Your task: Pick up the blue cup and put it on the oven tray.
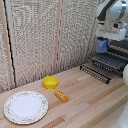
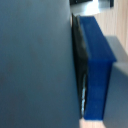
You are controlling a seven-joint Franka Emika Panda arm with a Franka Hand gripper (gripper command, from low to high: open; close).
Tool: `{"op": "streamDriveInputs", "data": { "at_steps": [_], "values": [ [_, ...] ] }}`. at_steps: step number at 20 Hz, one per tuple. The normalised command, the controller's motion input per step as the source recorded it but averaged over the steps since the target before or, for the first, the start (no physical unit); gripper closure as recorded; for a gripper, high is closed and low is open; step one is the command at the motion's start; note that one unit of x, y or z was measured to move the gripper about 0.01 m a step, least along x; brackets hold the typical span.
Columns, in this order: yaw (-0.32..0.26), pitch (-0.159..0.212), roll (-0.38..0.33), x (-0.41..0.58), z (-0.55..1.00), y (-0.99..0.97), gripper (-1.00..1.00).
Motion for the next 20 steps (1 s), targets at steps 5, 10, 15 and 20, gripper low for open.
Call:
{"op": "streamDriveInputs", "data": {
  "at_steps": [5, 10, 15, 20],
  "values": [
    [-0.107, 0.0, 0.0, -0.058, -0.18, -0.8, 1.0],
    [-0.022, -0.007, 0.0, -0.013, -0.16, -0.46, 1.0],
    [0.04, -0.034, -0.014, -0.013, -0.05, -0.03, 1.0],
    [0.074, -0.031, -0.022, -0.007, 0.02, 0.04, -1.0]
  ]
}}
